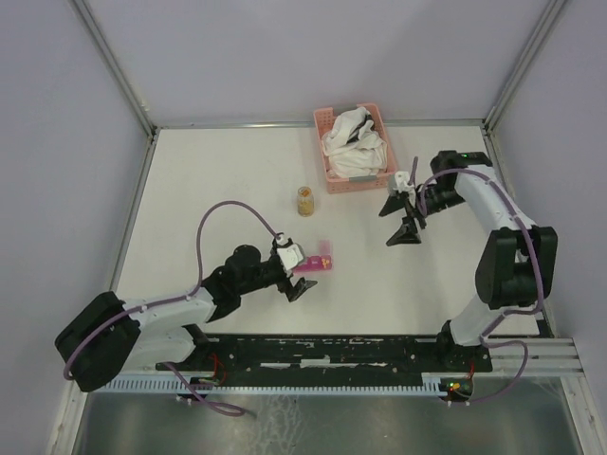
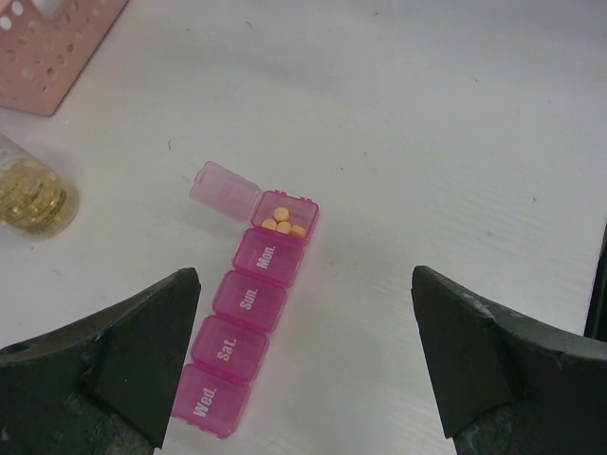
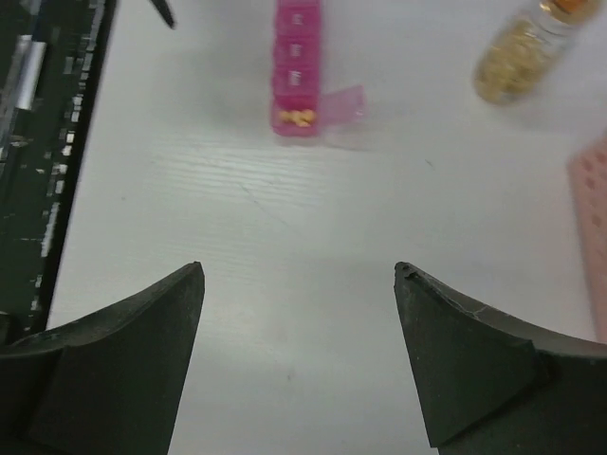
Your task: Sort the pills into containers
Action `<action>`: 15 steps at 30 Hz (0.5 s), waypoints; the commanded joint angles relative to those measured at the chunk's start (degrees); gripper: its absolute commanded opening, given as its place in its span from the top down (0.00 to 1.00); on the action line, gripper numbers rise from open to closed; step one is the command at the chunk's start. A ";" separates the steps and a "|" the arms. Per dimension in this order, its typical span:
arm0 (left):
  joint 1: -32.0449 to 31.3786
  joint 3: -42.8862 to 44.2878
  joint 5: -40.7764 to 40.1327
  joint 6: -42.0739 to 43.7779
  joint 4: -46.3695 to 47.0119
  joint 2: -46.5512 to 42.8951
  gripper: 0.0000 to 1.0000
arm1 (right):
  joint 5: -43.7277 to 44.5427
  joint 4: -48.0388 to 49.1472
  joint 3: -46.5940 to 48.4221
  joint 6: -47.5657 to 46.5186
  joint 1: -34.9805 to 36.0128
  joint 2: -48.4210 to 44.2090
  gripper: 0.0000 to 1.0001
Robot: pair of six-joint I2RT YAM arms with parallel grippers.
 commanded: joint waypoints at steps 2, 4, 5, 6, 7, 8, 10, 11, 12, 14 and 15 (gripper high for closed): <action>0.71 4.36 6.30 13.21 -4.80 1.60 0.01 | -3.42 -14.94 3.33 -10.42 7.20 5.58 0.20; 1.28 4.96 6.35 15.58 -5.76 3.21 0.01 | -0.97 -6.30 2.45 -0.03 9.40 5.56 0.23; 1.57 5.38 6.56 16.54 -6.34 4.22 0.01 | 0.75 -0.41 1.51 4.62 10.49 4.96 0.23; 1.86 5.75 7.00 17.45 -6.89 5.20 0.01 | 2.34 3.18 0.45 8.27 11.63 4.28 0.21; 2.14 6.15 7.40 18.21 -7.09 6.37 0.01 | 3.76 6.36 -0.57 11.14 12.71 3.75 0.18; 2.61 6.65 7.86 18.82 -7.10 7.44 0.01 | 5.09 8.91 -1.26 13.79 13.72 3.48 0.16; 3.34 7.30 9.24 19.77 -6.19 9.40 0.01 | 6.48 10.01 -1.19 15.22 15.38 4.16 0.13; 3.89 7.73 10.03 20.17 -5.80 10.23 0.01 | 6.67 9.73 -0.45 15.18 16.28 5.02 0.13; 4.47 8.31 10.65 20.51 -5.74 11.18 0.01 | 7.07 9.39 0.39 15.07 17.07 6.00 0.13; 5.41 9.22 11.01 21.01 -6.11 13.46 0.00 | 8.36 9.32 1.36 15.16 18.68 7.75 0.13; 5.91 9.80 11.18 21.05 -6.17 14.43 0.01 | 9.09 9.97 1.41 15.69 19.43 8.19 0.13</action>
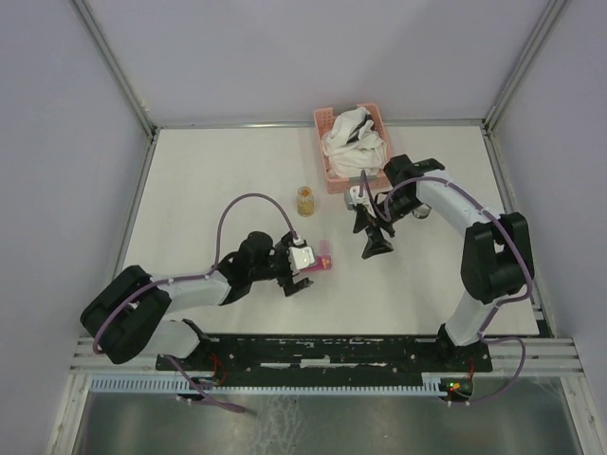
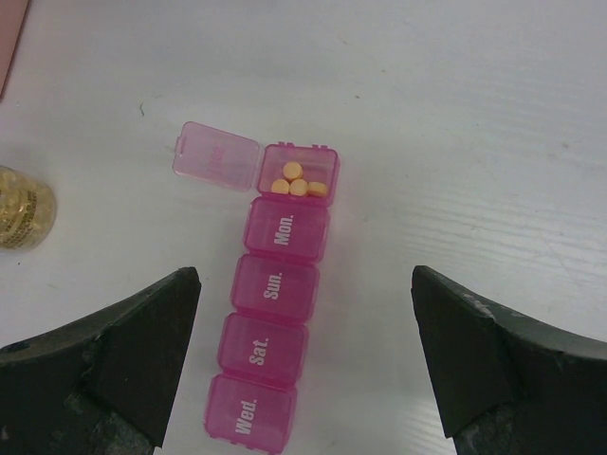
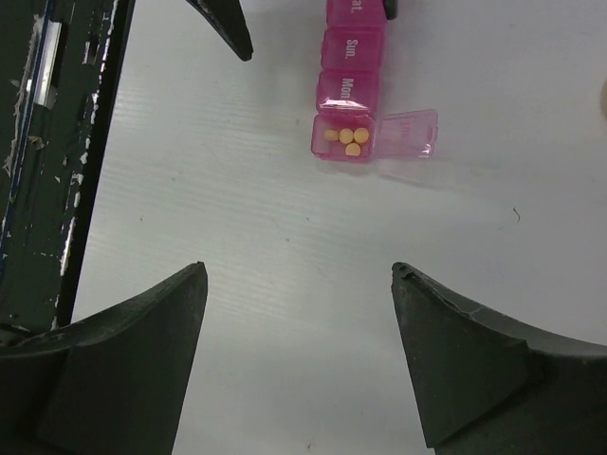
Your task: Sort the pills into containers
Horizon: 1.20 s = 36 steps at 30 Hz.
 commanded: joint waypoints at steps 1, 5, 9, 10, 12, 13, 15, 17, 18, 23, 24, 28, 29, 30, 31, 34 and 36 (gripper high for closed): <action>2.19 4.11 3.70 4.34 0.72 3.90 0.02 | 3.43 4.74 2.00 5.00 3.32 2.29 0.13; 2.70 5.89 4.05 4.57 0.04 6.48 0.04 | 5.24 5.91 3.14 6.43 5.06 3.40 0.13; 3.74 7.30 4.89 4.58 -0.47 8.74 0.05 | 5.96 3.85 6.37 6.84 5.45 5.44 0.13; 3.88 7.45 4.87 4.25 -0.32 9.13 0.05 | 5.74 3.39 6.93 6.91 5.42 5.75 0.13; 3.88 6.87 4.48 2.47 1.21 9.03 0.05 | 5.05 2.83 7.26 6.78 5.63 5.75 0.14; 3.91 6.02 4.34 0.79 2.84 8.43 0.05 | 4.86 2.62 7.19 6.85 6.02 5.59 0.14; 3.87 3.74 5.01 -2.44 5.28 5.80 0.05 | 4.35 2.47 6.50 7.58 7.08 4.68 0.14; 3.79 1.46 5.42 -3.95 7.52 2.02 0.05 | 4.36 5.21 5.02 10.94 8.24 3.70 0.14; 3.86 0.64 5.40 -3.84 7.46 0.74 0.04 | 4.42 7.36 4.99 14.48 8.60 3.72 0.14; 3.81 1.18 4.33 -1.89 4.43 2.42 0.04 | 3.55 4.97 13.26 22.71 8.71 10.83 0.14; 3.85 1.24 4.26 -1.75 4.63 3.30 0.04 | 3.82 5.13 13.88 23.78 8.76 11.91 0.14; 3.89 1.08 3.46 -1.89 6.68 4.67 0.04 | 7.31 8.28 13.71 27.71 9.38 13.58 0.14; 3.91 1.14 3.43 -1.86 6.70 4.45 0.04 | 7.82 8.73 13.94 28.82 9.36 14.04 0.14; 3.84 1.15 3.48 -1.95 6.55 4.05 0.04 | 8.16 8.85 14.38 29.74 9.40 14.81 0.14; 3.83 1.02 3.43 -2.18 6.65 3.45 0.04 | 8.32 8.94 14.75 30.54 9.47 15.34 0.14; 3.82 -0.02 3.61 -3.75 8.01 1.41 0.04 | 8.66 9.23 15.51 32.45 10.08 16.94 0.14; 3.83 -1.00 3.85 -5.03 8.67 -0.41 0.04 | 8.65 8.17 16.49 33.08 10.41 18.38 0.15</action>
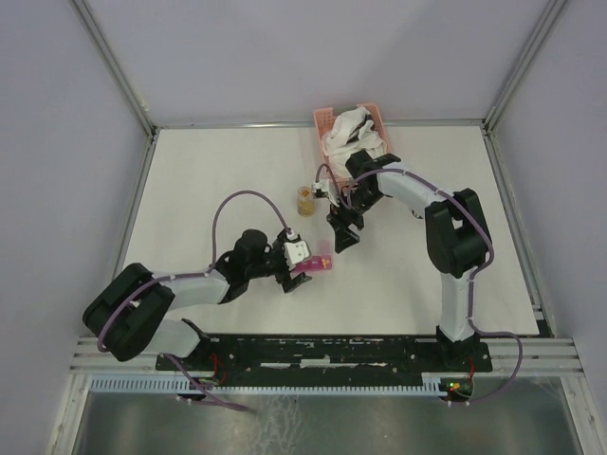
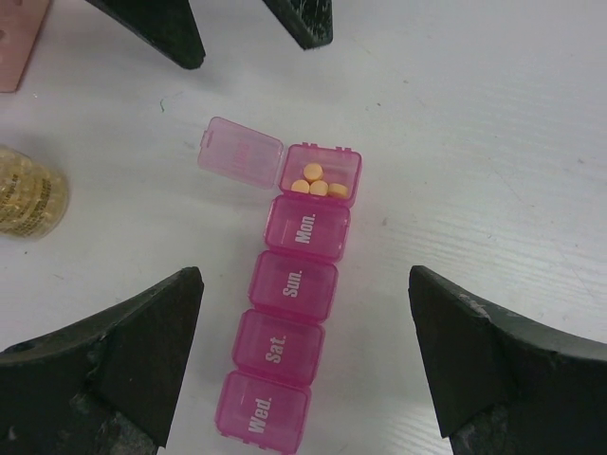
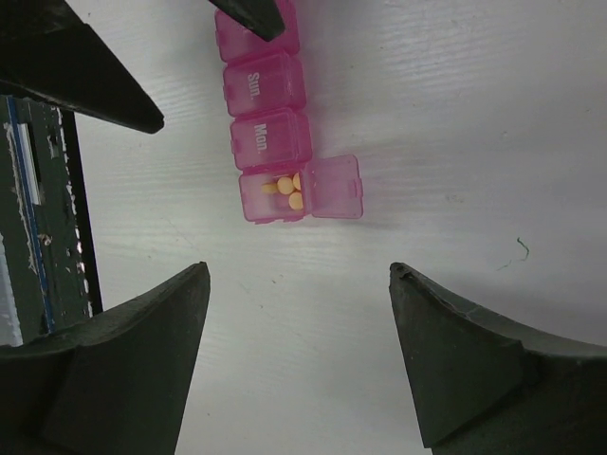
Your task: Sort the pills into containers
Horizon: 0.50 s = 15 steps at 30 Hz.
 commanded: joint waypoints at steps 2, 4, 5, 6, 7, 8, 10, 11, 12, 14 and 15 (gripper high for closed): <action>0.21 -2.18 0.80 -4.77 5.19 -5.49 0.05 | -0.19 -0.03 4.19 4.60 1.10 3.25 0.17; 0.18 -3.15 0.88 -6.04 5.83 -7.22 0.05 | -1.13 0.07 4.70 5.75 1.23 4.13 0.18; 0.16 -3.79 0.80 -6.67 6.22 -8.08 0.05 | -1.51 0.50 4.70 6.39 1.27 4.43 0.19; 0.18 -4.33 0.76 -7.29 6.59 -8.84 0.06 | -1.72 1.13 4.58 7.23 1.49 4.70 0.19; 0.19 -4.83 0.83 -7.83 6.83 -9.52 0.06 | -1.78 1.63 4.47 7.97 1.65 5.00 0.20; 0.15 -5.32 1.01 -8.30 7.07 -10.19 0.06 | -1.78 2.29 4.47 8.81 1.72 5.31 0.22; 0.07 -6.06 1.28 -9.07 7.37 -11.36 0.06 | -1.72 3.12 4.74 10.18 1.69 6.17 0.24; 0.09 -6.35 1.27 -9.15 7.32 -11.79 0.06 | -1.62 3.22 4.93 10.74 1.75 6.67 0.25; 0.09 -6.58 1.28 -9.31 7.34 -12.19 0.06 | -1.46 3.37 5.39 11.33 1.76 7.14 0.27; 0.09 -7.05 1.18 -9.36 7.31 -12.84 0.06 | -1.50 3.01 6.60 12.18 1.73 8.54 0.28; 0.09 -7.17 1.24 -9.44 7.31 -13.02 0.06 | -1.57 2.59 7.48 12.43 1.77 9.56 0.30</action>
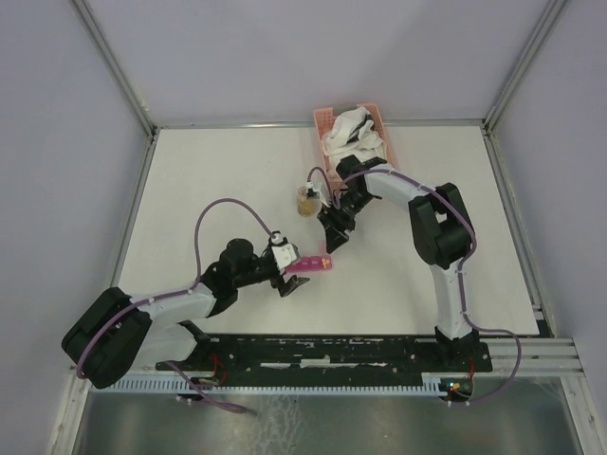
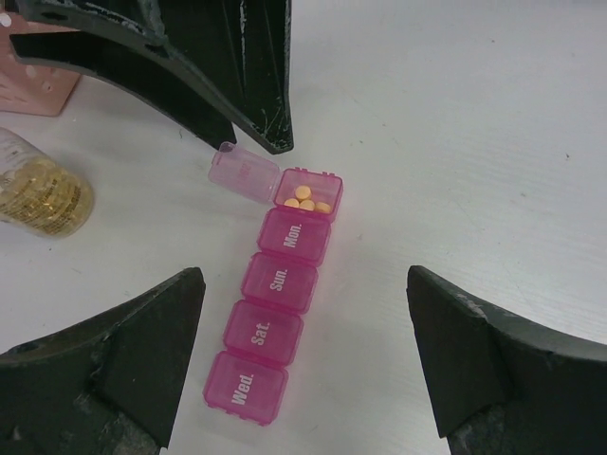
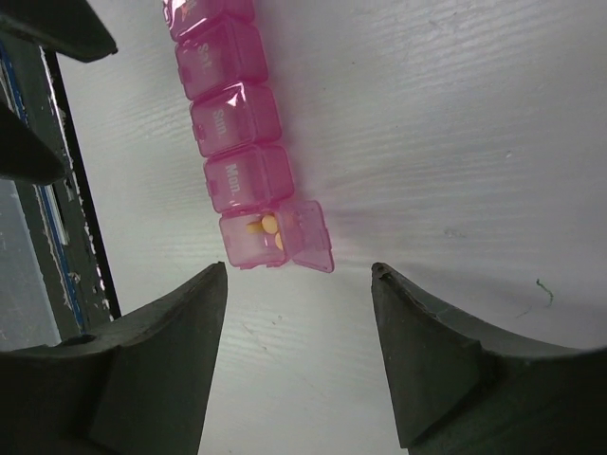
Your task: Sort the pills into containers
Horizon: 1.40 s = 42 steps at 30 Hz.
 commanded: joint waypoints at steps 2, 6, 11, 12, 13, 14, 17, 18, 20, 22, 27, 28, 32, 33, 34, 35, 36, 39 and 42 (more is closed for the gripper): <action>-0.04 -0.99 1.27 -3.04 3.44 -2.18 0.07 | -2.06 -0.34 5.84 2.91 0.27 3.79 0.32; -0.07 -1.32 1.51 -3.36 3.46 -2.55 0.07 | -4.19 -1.61 7.10 2.31 0.23 4.79 0.38; -0.21 -1.25 1.89 -3.54 3.40 -2.58 0.07 | -6.33 -3.83 6.63 -1.07 0.26 4.32 0.50; -0.18 -1.12 1.98 -3.64 3.40 -2.51 0.07 | -6.46 -3.81 6.44 -1.25 0.24 4.20 0.53; -0.17 -1.01 1.98 -3.72 3.44 -2.44 0.07 | -6.56 -3.71 6.32 -1.37 0.21 4.11 0.56; -0.18 -0.92 2.01 -3.76 3.40 -2.38 0.07 | -6.60 -3.69 6.34 -1.39 0.28 4.14 0.60; -0.26 -0.72 2.08 -3.90 3.46 -2.46 0.07 | -6.63 -3.81 6.46 -1.55 0.22 4.46 0.67; -0.26 -0.72 2.08 -4.00 3.40 -2.52 0.07 | -6.66 -3.81 6.39 -1.69 0.25 4.52 0.69; -0.26 -0.72 2.33 -4.15 3.37 -2.59 0.07 | -6.67 -3.97 6.30 -2.16 0.22 4.64 0.75; -0.30 -0.63 2.41 -4.23 3.25 -2.57 0.07 | -6.86 -4.26 6.29 -2.46 0.29 4.57 0.82; -0.35 -0.22 2.73 -4.00 3.15 -2.09 0.07 | -6.32 -5.81 7.12 -3.50 0.15 4.70 0.88; -0.41 -0.07 2.73 -3.98 3.20 -1.97 0.07 | -6.01 -6.74 7.60 -4.14 0.04 4.80 0.89; -1.30 0.57 2.70 -2.92 3.31 -1.10 0.07 | -4.84 -10.87 8.82 -7.23 -0.43 4.71 0.93; -1.66 0.86 2.63 -2.51 3.31 -0.81 0.06 | -4.44 -11.83 8.87 -8.28 -0.54 4.58 0.93; -2.05 1.20 2.42 -1.99 3.31 -0.38 0.06 | -3.93 -13.02 8.86 -9.45 -0.55 4.32 0.94; -2.55 1.54 2.16 -1.55 3.31 0.09 0.06 | -3.38 -14.08 8.84 -10.66 -0.51 4.05 0.94; -3.05 1.90 1.84 -0.92 3.33 0.82 0.06 | -2.58 -15.16 8.83 -12.11 -0.57 3.78 0.94; -4.91 3.24 -0.09 0.92 3.47 2.85 0.05 | -0.94 -18.78 8.75 -16.55 -0.69 3.37 0.95; -6.75 4.83 -2.07 2.46 3.84 5.25 0.04 | 0.87 -22.00 8.53 -20.81 -1.00 3.11 0.95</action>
